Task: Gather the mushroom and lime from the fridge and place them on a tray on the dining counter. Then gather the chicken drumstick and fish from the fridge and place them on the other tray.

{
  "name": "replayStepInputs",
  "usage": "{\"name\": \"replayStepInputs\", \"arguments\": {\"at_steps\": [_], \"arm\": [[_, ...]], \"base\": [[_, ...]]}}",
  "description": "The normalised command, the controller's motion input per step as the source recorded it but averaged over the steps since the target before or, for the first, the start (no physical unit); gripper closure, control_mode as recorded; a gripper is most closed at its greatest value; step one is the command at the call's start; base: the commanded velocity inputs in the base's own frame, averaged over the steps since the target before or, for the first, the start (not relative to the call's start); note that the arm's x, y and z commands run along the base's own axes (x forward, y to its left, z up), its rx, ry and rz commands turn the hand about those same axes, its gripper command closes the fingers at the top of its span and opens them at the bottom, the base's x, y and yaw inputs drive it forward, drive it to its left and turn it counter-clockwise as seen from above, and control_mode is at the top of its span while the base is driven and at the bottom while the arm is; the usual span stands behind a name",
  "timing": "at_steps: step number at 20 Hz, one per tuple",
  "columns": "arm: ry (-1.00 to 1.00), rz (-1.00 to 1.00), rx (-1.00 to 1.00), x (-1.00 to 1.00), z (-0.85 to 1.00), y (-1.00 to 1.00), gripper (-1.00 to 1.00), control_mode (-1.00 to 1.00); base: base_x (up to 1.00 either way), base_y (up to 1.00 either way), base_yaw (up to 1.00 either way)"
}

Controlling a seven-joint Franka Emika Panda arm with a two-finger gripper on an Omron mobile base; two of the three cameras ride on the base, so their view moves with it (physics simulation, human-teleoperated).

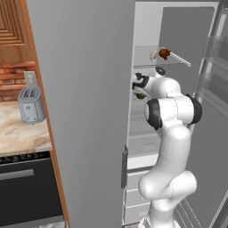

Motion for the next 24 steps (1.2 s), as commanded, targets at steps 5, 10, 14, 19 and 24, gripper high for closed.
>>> {"name": "replayStepInputs", "arguments": {"at_steps": [5, 10, 14, 19, 24], "arm": [[-0.08, 0.0, 0.0, -0.74, 0.0, -0.22, 1.0, -1.0], [-0.14, 0.0, 0.0, -0.83, 0.22, -0.13, 1.0, -1.0], [-0.05, 0.0, 0.0, -0.68, 0.78, 0.22, 1.0, -1.0], [0.01, 0.0, 0.0, -0.58, 0.93, 0.4, 1.0, -1.0], [0.07, 0.01, -0.01, -0.89, 0.66, 0.02, 1.0, -1.0]], "base": [[0.0, 0.0, 0.0], [0.0, 0.0, 0.0], [0.0, 0.0, 0.0], [0.0, 0.0, 0.0], [0.0, 0.0, 0.0]]}}
